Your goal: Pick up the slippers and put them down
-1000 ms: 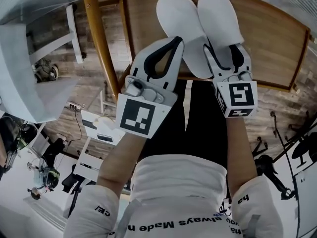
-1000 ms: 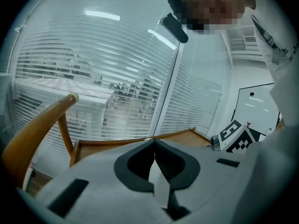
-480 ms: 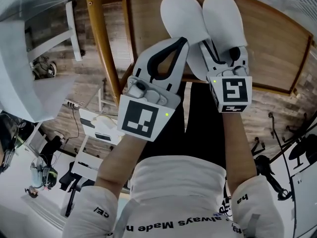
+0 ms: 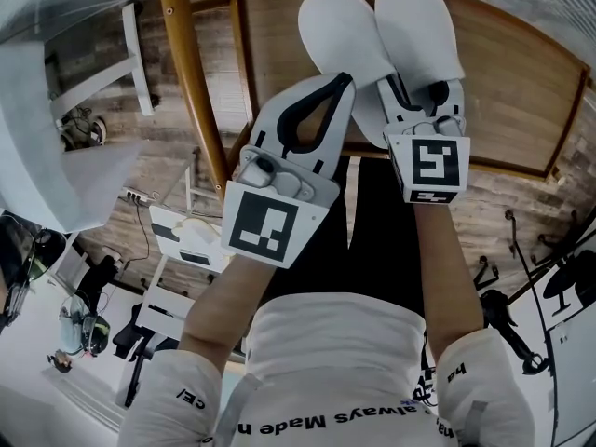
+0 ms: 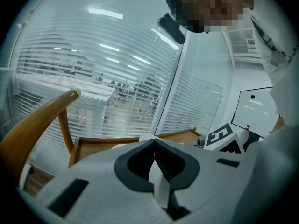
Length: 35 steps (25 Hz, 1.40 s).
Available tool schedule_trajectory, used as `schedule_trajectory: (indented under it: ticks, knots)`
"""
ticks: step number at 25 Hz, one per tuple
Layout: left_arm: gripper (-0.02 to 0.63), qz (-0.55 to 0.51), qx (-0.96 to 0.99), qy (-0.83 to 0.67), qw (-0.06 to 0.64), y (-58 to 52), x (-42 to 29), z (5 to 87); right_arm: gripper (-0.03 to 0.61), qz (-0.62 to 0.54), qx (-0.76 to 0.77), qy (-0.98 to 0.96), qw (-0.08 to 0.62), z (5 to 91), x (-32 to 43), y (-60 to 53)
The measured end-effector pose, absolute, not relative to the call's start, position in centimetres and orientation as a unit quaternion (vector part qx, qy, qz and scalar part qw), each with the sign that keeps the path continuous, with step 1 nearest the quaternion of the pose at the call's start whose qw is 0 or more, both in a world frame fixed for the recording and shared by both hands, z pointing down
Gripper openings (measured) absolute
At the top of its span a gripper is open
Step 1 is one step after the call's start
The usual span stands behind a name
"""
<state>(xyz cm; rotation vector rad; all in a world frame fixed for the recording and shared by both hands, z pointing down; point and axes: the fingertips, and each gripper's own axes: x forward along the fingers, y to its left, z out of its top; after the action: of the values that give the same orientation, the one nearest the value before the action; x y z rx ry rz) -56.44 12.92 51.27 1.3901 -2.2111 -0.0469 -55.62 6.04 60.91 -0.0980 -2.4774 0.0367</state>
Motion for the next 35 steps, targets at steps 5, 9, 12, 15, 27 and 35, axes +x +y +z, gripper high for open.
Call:
schedule_trajectory:
  ticks: [5,9,12,15,27,35]
  knots:
    - [0.012,-0.02,0.512,-0.817,0.264,13.0,-56.5,51.3,0.196,0.002,-0.034,-0.947,0.32,60.7,-56.1,5.9]
    - [0.011,-0.021,0.51,-0.819,0.262,13.1,-56.6,51.1,0.138,0.003,-0.033,-0.949,0.315,60.3,-56.2,5.9]
    - [0.012,-0.023,0.509,-0.82,0.26,13.1,-56.6,50.8,0.109,0.007,-0.032,-0.95,0.312,59.9,-56.1,5.9]
    - [0.012,-0.025,0.508,-0.821,0.26,13.2,-56.5,50.7,0.098,0.009,-0.03,-0.951,0.309,59.6,-55.9,5.7]
    - [0.012,-0.027,0.509,-0.823,0.253,13.0,-56.6,49.1,0.092,0.021,-0.018,-0.956,0.292,56.7,-55.7,4.7]
    - [0.012,-0.027,0.515,-0.824,0.236,12.5,-56.7,46.1,0.092,0.025,-0.004,-0.962,0.273,53.0,-55.2,3.4]
